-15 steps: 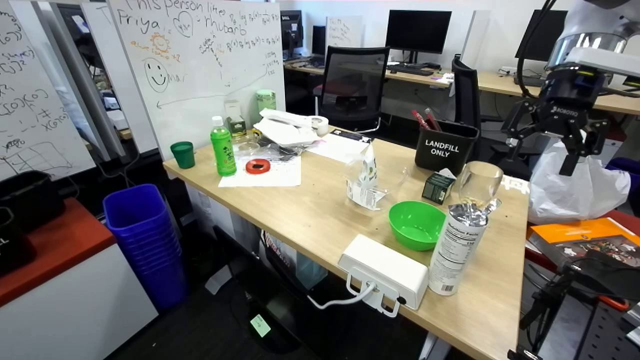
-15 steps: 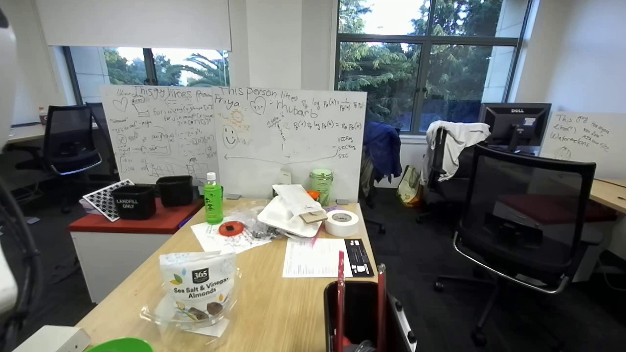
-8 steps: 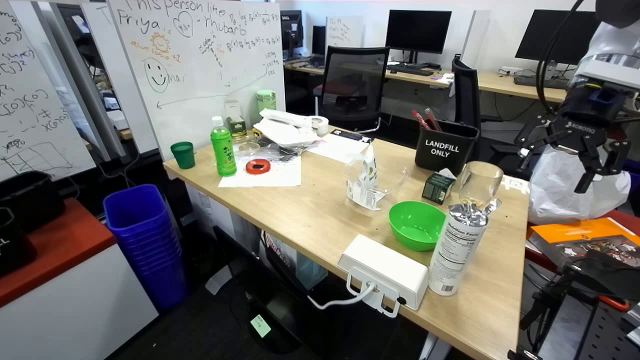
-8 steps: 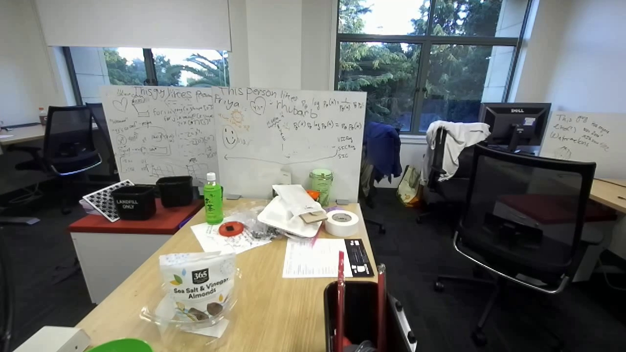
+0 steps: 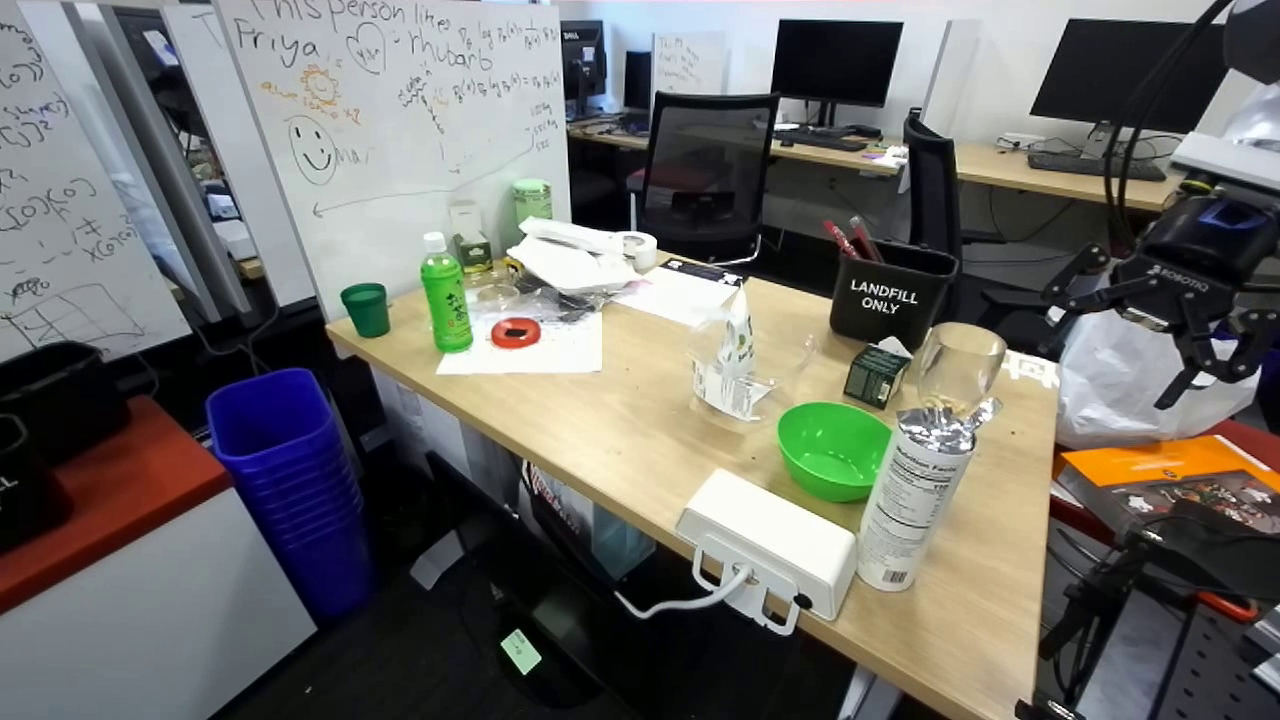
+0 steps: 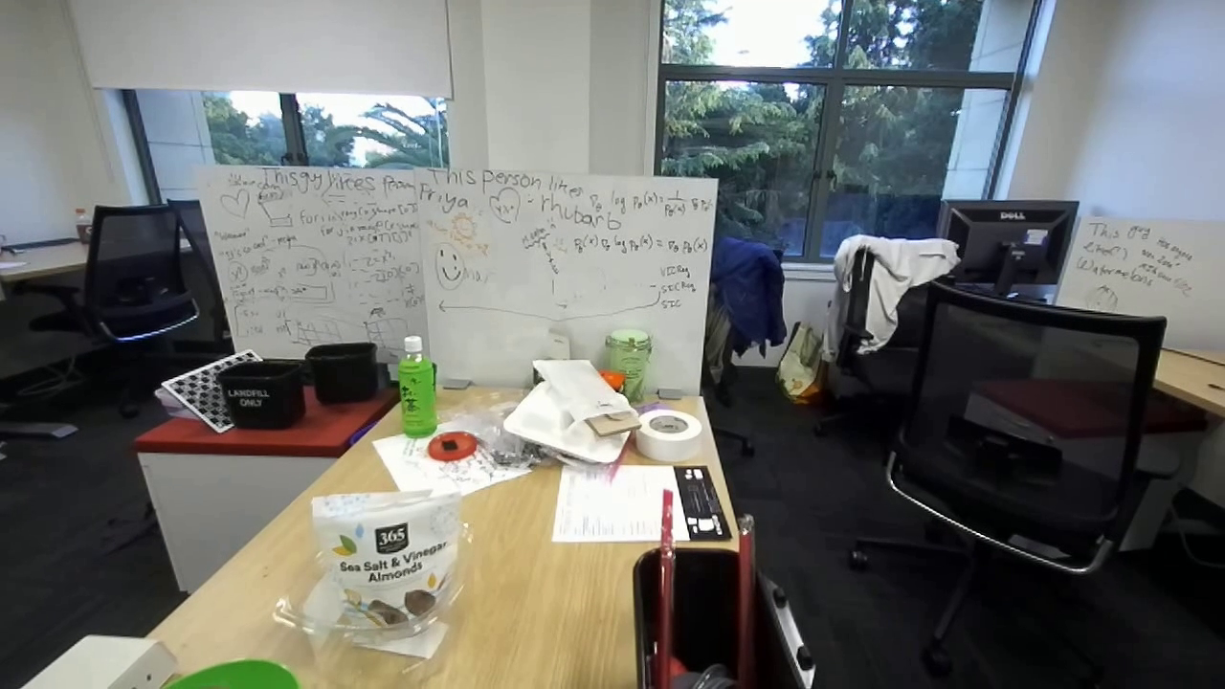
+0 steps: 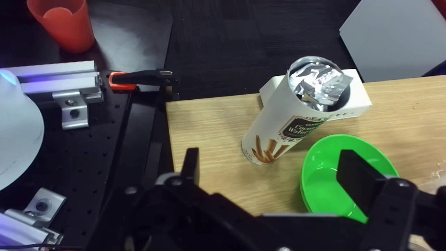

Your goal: Pour the contents of the wine glass into the bowl

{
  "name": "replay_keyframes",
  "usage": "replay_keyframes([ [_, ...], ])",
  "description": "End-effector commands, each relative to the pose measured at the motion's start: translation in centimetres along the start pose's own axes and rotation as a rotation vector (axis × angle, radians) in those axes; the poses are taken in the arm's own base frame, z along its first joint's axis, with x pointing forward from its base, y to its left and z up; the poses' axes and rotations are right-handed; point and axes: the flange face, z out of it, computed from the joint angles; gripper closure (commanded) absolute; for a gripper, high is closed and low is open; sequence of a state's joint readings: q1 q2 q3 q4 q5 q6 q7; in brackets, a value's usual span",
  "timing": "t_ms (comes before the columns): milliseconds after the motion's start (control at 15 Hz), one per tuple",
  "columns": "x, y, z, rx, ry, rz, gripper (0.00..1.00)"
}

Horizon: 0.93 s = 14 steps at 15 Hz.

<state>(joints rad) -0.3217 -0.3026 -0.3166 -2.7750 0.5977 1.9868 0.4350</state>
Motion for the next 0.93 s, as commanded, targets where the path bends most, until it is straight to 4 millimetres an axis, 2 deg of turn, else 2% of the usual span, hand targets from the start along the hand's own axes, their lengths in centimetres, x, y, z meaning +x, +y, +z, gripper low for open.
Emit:
replay_keyframes([
  [0, 0.0, 0.0, 0.0, 0.000, -0.001, 0.002, 0.00],
  [200, 1.4, 0.4, 0.5, 0.043, -0.027, 0.051, 0.00],
  [333, 2.5, 1.5, 1.0, 0.086, -0.080, 0.124, 0.00],
  [533, 4.9, 3.3, 1.0, 0.225, -0.126, 0.252, 0.00],
  [800, 7.7, 6.8, 1.0, 0.351, -0.212, 0.450, 0.00],
  [867, 7.2, 6.1, 0.8, 0.305, -0.164, 0.388, 0.00],
])
